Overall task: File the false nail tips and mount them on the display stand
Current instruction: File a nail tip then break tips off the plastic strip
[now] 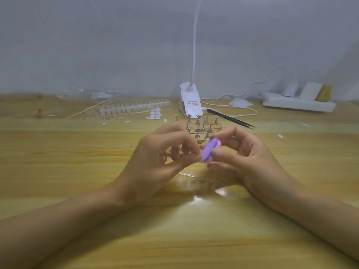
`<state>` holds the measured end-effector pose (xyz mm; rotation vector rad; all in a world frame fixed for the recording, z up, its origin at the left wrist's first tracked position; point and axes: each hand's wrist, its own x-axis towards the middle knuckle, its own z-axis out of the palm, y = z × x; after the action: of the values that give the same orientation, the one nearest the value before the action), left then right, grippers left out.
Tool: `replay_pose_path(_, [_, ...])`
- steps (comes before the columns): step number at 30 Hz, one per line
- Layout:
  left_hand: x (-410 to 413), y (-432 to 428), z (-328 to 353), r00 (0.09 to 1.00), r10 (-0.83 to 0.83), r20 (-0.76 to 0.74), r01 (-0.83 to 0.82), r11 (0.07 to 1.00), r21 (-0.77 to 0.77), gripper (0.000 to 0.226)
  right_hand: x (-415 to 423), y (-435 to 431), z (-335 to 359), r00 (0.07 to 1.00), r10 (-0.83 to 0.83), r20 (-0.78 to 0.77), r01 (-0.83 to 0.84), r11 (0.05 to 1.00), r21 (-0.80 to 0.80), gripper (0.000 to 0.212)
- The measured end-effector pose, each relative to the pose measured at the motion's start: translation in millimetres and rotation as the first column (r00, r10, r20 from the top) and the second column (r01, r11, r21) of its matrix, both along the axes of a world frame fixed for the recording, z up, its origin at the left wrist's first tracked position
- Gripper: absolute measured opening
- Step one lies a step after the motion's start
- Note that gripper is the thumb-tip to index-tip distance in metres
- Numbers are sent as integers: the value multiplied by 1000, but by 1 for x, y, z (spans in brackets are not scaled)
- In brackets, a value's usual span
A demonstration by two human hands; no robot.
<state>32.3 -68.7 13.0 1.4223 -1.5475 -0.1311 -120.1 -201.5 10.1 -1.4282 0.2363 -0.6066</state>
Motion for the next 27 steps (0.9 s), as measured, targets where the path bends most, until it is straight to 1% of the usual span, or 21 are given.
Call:
replay_pose_path(2, [0,0,0,998,-18,-65,19,1000,10,9,0,-7,5,989,-127,78,124,992,38,39])
replay_pose_path(3, [1,0,1,993,-11,-117,13,1000,18,9,-1,-12,8,979,-175,101,174,985,24,39])
replay_pose_path(5, [3,-2,0,975,15,-223,-6,999,42,11,-4,-24,13,973,-217,83,225,969,-98,34])
replay_pose_path(7, [5,-4,0,942,10,-336,14,998,68,15,-7,-36,17,969,-245,-22,227,927,-299,31])
replay_pose_path(9, [6,-4,1,897,-21,-441,62,995,78,13,-9,-48,19,949,-271,-161,161,857,-489,30])
replay_pose_path(11, [6,-3,3,868,-38,-496,88,993,78,10,-10,-57,19,923,-264,-279,43,792,-608,27])
replay_pose_path(14, [5,-3,5,859,-50,-510,113,989,94,11,-13,-66,21,856,-288,-430,-93,732,-675,25])
replay_pose_path(15, [4,-3,6,858,-57,-511,123,988,96,12,-15,-68,23,825,-310,-473,-136,703,-698,26])
replay_pose_path(16, [4,-3,6,856,-63,-513,130,987,96,12,-17,-70,26,796,-346,-497,-177,651,-738,26])
replay_pose_path(17, [4,-3,6,853,-67,-518,135,987,93,12,-18,-69,29,785,-390,-482,-204,573,-794,26])
replay_pose_path(18, [4,-3,6,850,-72,-521,138,986,90,12,-19,-65,33,805,-421,-419,-194,480,-855,27])
replay_pose_path(19, [4,-3,6,851,-73,-520,139,986,89,12,-19,-58,37,855,-415,-311,-134,402,-906,28])
replay_pose_path(20, [4,-3,5,853,-74,-516,141,986,93,12,-18,-49,40,912,-361,-195,-51,372,-927,27])
replay_pose_path(21, [4,-3,5,855,-77,-513,148,984,100,12,-17,-38,44,956,-273,-104,12,395,-919,25])
replay_pose_path(22, [4,-4,4,858,-83,-508,158,982,105,12,-17,-27,46,982,-183,-47,36,428,-903,23])
replay_pose_path(23, [4,-4,4,861,-88,-502,165,980,111,13,-16,-16,47,993,-120,-19,36,438,-898,23])
replay_pose_path(24, [4,-4,3,862,-92,-499,172,978,116,12,-15,-8,47,996,-90,-6,32,417,-908,24])
replay_pose_path(27, [2,-5,3,867,-121,-484,213,967,140,7,-15,7,42,993,-107,42,74,313,-947,20])
